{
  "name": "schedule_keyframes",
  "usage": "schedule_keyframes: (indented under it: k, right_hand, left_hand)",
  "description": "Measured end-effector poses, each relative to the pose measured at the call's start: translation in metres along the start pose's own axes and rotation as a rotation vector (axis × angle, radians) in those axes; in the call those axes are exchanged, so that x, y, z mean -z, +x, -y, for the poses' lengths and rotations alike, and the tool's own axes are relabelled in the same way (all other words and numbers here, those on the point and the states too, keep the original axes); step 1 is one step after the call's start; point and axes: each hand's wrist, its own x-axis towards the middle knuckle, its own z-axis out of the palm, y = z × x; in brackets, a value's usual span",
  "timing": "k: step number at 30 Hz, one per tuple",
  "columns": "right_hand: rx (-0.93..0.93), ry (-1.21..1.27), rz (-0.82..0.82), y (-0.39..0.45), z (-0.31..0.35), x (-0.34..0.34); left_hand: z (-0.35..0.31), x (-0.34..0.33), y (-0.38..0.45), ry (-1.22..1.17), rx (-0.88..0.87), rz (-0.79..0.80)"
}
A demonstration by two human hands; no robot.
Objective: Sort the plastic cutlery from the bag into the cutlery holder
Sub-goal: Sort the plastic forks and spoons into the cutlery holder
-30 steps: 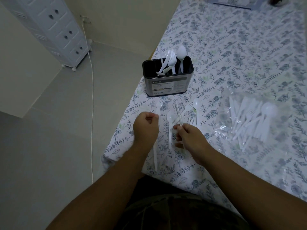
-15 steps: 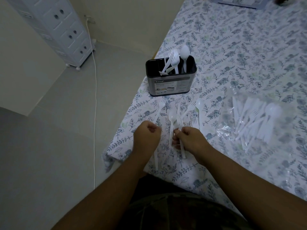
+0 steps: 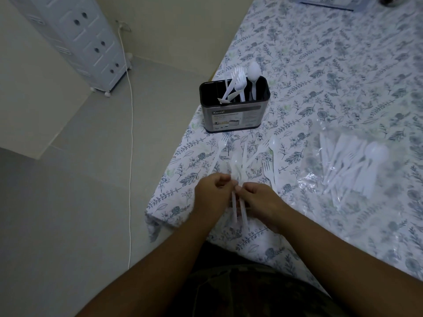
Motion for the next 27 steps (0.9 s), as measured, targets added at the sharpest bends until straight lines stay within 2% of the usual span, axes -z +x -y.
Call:
schedule_keyframes:
  k: [3,6,9,12,14,18,23,27]
  right_hand:
    - [0.025,-0.003,-0.014,-0.001,0.001,0.006]
    - [0.014,-0.019,-0.030,-0.002,-0.002,0.014]
    - [-0.014,-0.042,-0.118,-0.002,-0.010,0.023]
    - [-0.038,0.086,-0.219,-0.005,-0.015,0.033]
    - [-0.058,0.194,-0.264,-0.005,-0.019,0.044]
    - [-0.070,0.282,-0.316,-0.003,-0.026,0.055]
    - [-0.021,0.212,-0.282,-0.009,-0.020,0.050]
    - [0.112,0.120,-0.325,-0.018,0.004,0.050]
  left_hand:
    - [-0.007,-0.008,-0.002,0.025,-0.047,0.052]
    - [-0.009,-0.007,0.002,0.016,-0.002,0.232]
    - [-0.010,-0.009,0.005,0.197,-0.092,0.335]
    - [-0.007,-0.019,0.010,0.383,-0.228,0.193]
    - [-0.005,-0.026,0.014,0.456,-0.218,0.129]
    - [-0.002,-0.032,0.017,0.597,-0.174,0.134]
    - [-0.002,-0.030,0.021,0.612,-0.191,0.141]
    - [0.003,-0.022,0.021,0.605,-0.240,0.130]
